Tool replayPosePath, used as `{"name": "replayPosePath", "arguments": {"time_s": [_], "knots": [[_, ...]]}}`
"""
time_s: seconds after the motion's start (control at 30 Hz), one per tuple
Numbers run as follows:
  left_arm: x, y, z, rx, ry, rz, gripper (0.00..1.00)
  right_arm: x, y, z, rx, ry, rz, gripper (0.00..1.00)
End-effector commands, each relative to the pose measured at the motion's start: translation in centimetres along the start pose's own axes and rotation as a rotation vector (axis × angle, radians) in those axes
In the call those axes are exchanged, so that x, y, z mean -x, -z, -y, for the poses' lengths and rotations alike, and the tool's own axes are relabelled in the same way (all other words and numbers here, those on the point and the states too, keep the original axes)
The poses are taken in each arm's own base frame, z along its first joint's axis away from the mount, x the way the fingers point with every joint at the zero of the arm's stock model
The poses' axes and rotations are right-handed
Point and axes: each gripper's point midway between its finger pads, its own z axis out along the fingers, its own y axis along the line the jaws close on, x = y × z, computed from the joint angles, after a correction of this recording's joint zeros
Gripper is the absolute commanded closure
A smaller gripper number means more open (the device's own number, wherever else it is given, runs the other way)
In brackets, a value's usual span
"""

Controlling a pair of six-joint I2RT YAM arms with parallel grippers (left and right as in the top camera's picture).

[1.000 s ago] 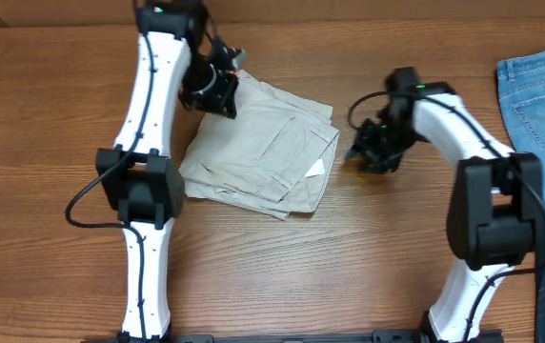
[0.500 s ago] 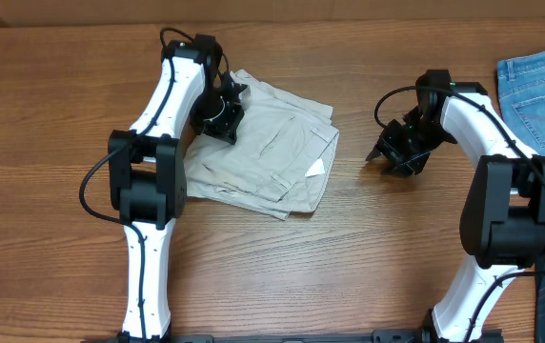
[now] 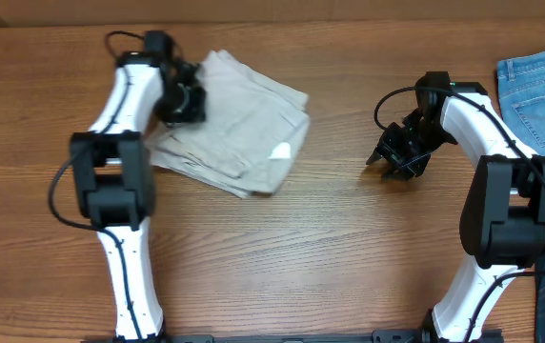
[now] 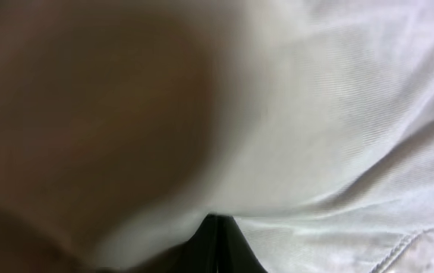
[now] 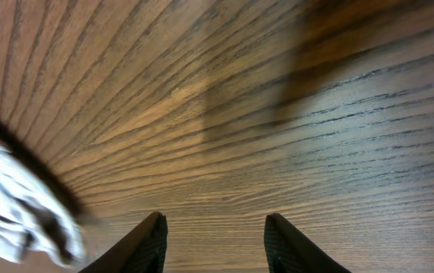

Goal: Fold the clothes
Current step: 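Grasp the folded beige shorts with the left gripper and drag them to the upper-left corner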

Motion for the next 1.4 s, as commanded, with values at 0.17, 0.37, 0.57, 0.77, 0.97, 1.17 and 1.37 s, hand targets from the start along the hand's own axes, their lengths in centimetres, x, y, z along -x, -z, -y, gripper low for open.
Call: {"name": "replayPosePath", "arguments": {"time_s": [0.17, 0.37, 0.57, 0.77, 0.97, 1.17, 1.37], "knots": [[-3.9, 3.4, -20.3, 0.255, 0.479, 0.064, 0.96, 0.1, 1.6, -1.0, 0.023, 0.036, 0.043, 0.54], [-6.2, 8.1, -27.5, 0.281, 0.645, 0.138, 0.96, 0.3, 1.6, -1.1, 0.027, 0.039, 0.050, 0.54], [-4.7, 14.7, -27.8, 0.283, 0.671, 0.187, 0.96, 0.3, 1.6, -1.1, 0.029, 0.036, 0.051, 0.54], [-3.8, 21.2, -24.0, 0.303, 0.661, 0.179, 0.96, 0.1, 1.5, -1.3, 0.026, 0.041, 0.048, 0.54], [-6.1, 23.9, -23.1, 0.430, 0.681, 0.097, 0.96, -0.4, 1.1, -1.8, 0.019, 0.063, 0.041, 0.55], [-11.4, 22.6, -24.3, 0.535, 0.727, -0.126, 0.96, -0.4, 0.7, -2.9, 0.029, 0.101, 0.060, 0.54], [-16.6, 18.5, -24.3, 0.527, 0.747, -0.375, 0.96, -0.6, 0.6, -3.0, 0.026, 0.107, 0.056, 0.54]]}}
